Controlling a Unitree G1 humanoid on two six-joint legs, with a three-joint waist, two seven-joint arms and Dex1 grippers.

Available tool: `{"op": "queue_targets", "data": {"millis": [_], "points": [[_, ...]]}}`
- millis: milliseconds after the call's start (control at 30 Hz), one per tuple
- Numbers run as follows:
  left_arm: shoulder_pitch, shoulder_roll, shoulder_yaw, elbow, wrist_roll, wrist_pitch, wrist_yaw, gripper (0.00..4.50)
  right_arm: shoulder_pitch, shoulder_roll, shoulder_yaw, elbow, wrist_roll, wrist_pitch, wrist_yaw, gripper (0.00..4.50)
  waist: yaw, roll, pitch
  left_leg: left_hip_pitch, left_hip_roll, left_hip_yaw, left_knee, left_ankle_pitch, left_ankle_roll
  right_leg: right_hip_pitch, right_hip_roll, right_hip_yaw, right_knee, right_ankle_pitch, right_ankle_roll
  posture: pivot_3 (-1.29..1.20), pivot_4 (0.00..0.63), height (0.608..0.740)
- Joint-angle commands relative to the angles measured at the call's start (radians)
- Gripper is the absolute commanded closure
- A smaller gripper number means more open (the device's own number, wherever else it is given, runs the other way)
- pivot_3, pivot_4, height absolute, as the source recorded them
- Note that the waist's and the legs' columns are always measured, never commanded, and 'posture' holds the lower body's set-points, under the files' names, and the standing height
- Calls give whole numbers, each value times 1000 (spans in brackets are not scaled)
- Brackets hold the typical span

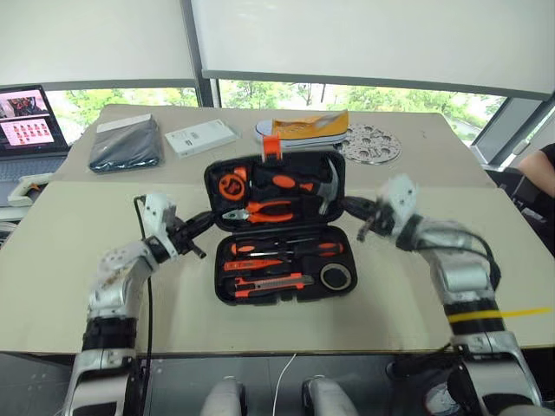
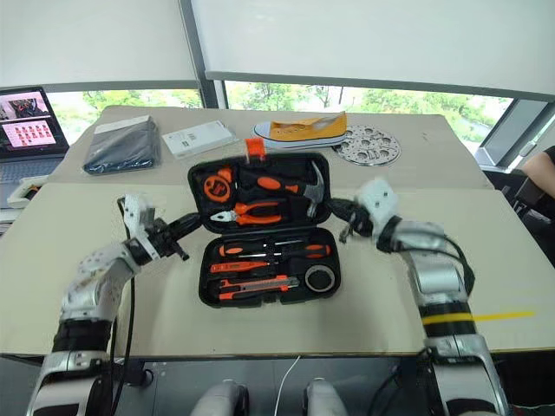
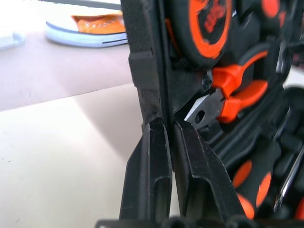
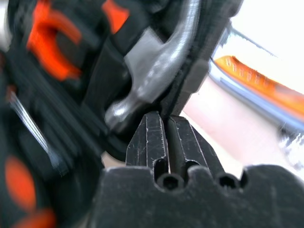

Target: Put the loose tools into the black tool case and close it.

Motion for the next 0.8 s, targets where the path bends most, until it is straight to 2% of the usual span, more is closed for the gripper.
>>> {"op": "queue_targets", "data": {"millis": [33,100,167,200,233,267,333,433,500,533,567,633,700,767,800], "points": [[76,71,5,101,73,-269,-82,4368,56,-109,9,121,-215,-314,-138,4500,-1,0,0,1,0,1,0,0,0,1,0,0,-2,0,0,0,150,740],[93,83,2,136,74,-323,-91,4368,78,-129,21,185,-266,-409,-197,4500,-3,1,-1,7,0,4,0,0,0,4,0,2,-2,0,0,0,150,740],[142,107,3,137,67,-342,-114,3723,130,-142,17,205,-275,-477,-245,3745,-4,1,0,15,1,4,0,0,1,12,1,2,-1,-1,0,0,150,740],[156,112,11,137,65,-353,-105,3570,145,-151,19,210,-286,-502,-260,3566,-4,0,-1,22,2,4,0,0,1,18,1,2,-2,-1,-1,0,150,740],[174,129,21,140,73,-372,-91,3081,166,-160,9,200,-278,-508,-273,3143,-6,0,-1,26,2,5,-1,0,0,21,1,2,-1,-4,-2,0,150,740],[186,146,32,149,77,-376,-73,2690,185,-166,-3,191,-252,-508,-277,2774,-6,0,-1,26,3,5,-1,0,0,21,1,2,-1,-7,-8,0,150,740],[198,182,63,175,60,-316,-43,1996,236,-186,-35,155,-178,-490,-260,2163,-6,0,-1,25,4,6,-1,0,1,18,1,3,2,-8,-9,0,150,740],[183,220,72,208,61,-253,-27,1996,320,-200,-64,61,16,-381,-153,2163,-6,0,-1,27,6,6,0,1,1,19,2,3,4,-5,-5,0,150,740],[154,227,64,206,47,-196,-27,1944,374,-211,-79,-47,164,-285,-75,2723,-2,0,-1,29,6,6,0,1,2,21,3,3,4,-6,-4,0,150,740],[124,223,52,204,42,-158,-27,1944,402,-219,-82,-127,248,-204,-40,2860,0,0,-1,30,6,6,0,1,2,21,3,3,4,-7,-4,0,150,740],[94,217,42,197,35,-123,-27,2485,427,-228,-83,-201,312,-131,-9,3197,0,0,-1,29,6,7,0,1,2,21,2,3,4,-7,-5,0,150,740],[32,201,10,184,43,-62,-27,3002,485,-267,-60,-331,403,24,68,3898,3,0,-1,28,7,7,1,1,2,21,2,3,4,-3,1,0,150,740],[-36,178,-32,186,63,-9,-30,3843,527,-295,-25,-419,424,114,127,4500,7,-1,-1,26,6,7,2,1,2,20,2,3,4,-3,1,0,150,740],[-124,144,-87,209,93,16,-37,4483,550,-309,24,-501,421,201,160,4500,10,-3,-2,26,6,7,2,1,2,20,2,2,3,-2,1,0,150,740],[-150,136,-101,220,102,23,-37,4483,556,-310,34,-526,419,230,168,4500,12,-3,-2,25,6,7,2,1,1,20,2,2,2,-2,0,0,150,740]]}}
